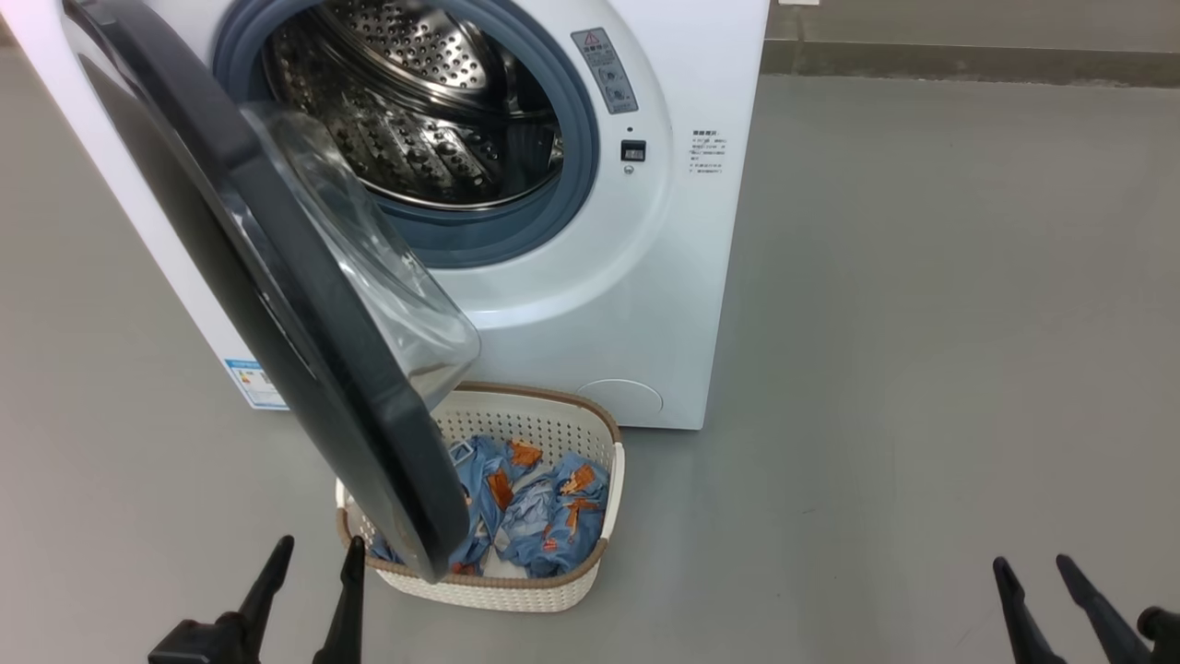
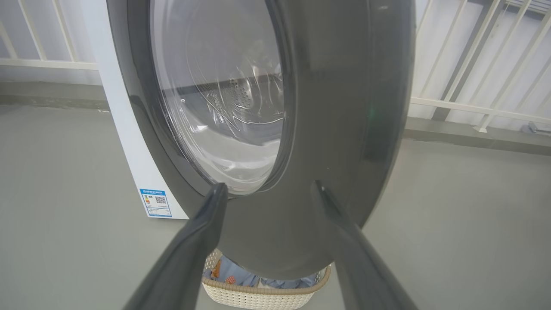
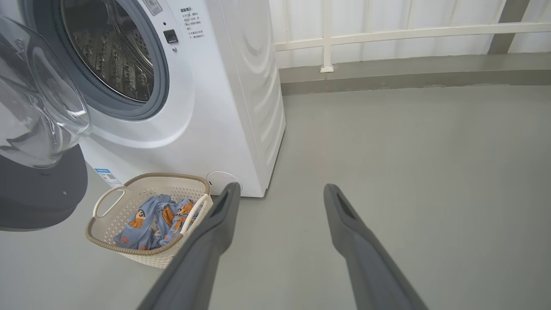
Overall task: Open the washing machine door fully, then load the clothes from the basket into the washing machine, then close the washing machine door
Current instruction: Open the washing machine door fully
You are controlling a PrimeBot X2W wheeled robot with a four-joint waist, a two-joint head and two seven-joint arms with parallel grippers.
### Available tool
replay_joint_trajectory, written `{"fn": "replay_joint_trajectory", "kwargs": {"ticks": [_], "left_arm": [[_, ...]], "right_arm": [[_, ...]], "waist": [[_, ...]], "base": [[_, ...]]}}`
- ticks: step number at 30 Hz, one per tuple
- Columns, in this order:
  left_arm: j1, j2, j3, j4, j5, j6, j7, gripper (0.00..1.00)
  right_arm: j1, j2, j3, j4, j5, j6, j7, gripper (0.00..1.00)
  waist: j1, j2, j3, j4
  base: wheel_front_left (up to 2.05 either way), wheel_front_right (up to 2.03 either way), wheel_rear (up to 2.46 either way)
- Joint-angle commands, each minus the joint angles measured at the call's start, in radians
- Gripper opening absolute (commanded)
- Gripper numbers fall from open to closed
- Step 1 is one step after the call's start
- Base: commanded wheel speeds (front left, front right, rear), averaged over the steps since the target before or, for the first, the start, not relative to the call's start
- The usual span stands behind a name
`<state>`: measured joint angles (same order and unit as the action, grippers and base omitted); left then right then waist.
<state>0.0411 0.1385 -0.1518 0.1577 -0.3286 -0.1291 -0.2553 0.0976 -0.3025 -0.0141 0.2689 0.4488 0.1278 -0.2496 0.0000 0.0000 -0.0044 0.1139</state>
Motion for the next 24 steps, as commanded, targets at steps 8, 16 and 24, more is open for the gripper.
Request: {"fn": "replay_joint_trajectory", "kwargs": {"ticks": [8, 16, 24], "left_arm": [[-0.027, 0.007, 0.038, -0.017, 0.005, -0.002, -0.006, 1.00], [-0.083, -0.010, 0.136, -0.092, -0.015, -0.002, -0.006, 0.00], [-0.133, -0.048, 0.166, -0.334, -0.002, -0.002, -0.006, 0.00]], "right_arm": [[0.015, 0.003, 0.009, -0.023, -0.034, 0.003, -0.012, 1.00], [0.017, 0.006, 0.004, -0.027, -0.036, 0.003, -0.012, 1.00], [0.015, 0.006, 0.003, -0.036, -0.034, 0.003, -0.012, 1.00]], "waist": [[0.0000, 0.0000, 0.003, 0.007], [0.0000, 0.0000, 0.003, 0.020], [0.0000, 0.0000, 0.004, 0.025]], "base": [[0.00, 0.00, 0.00], [0.00, 0.00, 0.00], [0.00, 0.00, 0.00]]}}
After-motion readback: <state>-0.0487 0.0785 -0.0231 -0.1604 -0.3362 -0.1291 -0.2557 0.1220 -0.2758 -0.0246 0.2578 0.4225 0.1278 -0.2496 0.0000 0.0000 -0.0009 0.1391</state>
